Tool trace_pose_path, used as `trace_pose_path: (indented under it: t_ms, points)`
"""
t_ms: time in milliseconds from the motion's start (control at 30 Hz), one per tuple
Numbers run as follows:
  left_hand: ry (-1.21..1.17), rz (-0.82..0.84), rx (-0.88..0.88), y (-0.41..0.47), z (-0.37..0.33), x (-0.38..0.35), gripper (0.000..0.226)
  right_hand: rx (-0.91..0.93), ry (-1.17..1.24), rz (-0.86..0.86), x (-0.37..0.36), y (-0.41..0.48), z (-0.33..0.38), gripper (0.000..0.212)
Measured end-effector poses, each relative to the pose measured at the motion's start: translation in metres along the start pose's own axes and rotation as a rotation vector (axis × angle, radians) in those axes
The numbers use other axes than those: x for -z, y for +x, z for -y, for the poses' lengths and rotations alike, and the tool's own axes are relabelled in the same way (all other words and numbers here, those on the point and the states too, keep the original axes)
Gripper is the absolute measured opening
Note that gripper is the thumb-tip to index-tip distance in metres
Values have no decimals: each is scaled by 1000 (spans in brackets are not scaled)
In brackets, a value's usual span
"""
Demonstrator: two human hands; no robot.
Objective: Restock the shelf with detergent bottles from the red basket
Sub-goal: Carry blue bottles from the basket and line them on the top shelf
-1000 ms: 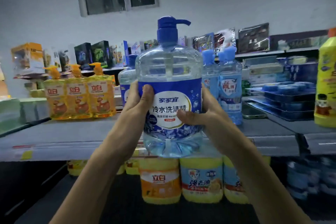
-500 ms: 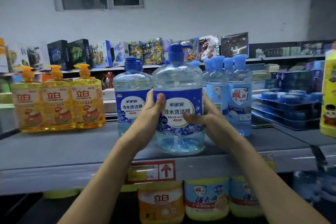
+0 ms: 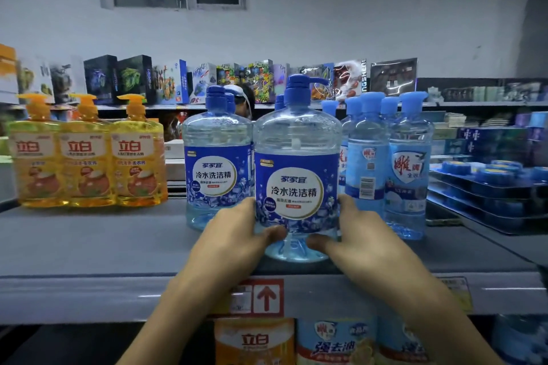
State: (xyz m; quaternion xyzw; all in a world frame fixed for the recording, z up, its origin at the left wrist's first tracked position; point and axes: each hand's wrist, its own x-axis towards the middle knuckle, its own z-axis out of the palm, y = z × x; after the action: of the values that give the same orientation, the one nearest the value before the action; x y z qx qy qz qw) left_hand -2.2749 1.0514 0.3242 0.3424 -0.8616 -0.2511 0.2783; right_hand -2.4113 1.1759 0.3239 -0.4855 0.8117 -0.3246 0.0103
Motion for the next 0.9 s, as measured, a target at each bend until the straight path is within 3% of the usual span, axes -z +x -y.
trace_pose_path:
  t_ms: [200,567,667,767,900]
  points:
    - [105,-54,41,23,-2,-19,39,-65,0,-15,-12,33,0,42]
    - [202,-56,-12,41,4,-17,36,-95,21,20,-20,64,-7,58]
    - [199,-305,-101,31,22,1,28,-28,93,-71,-20,58,-9,86]
    - [216,-499,-35,26,43,24,43,66,61,-119,-26,59,-7,106]
    - [162,-223,178,34,57,35,71,76,47,-121,-30,60,-5,119]
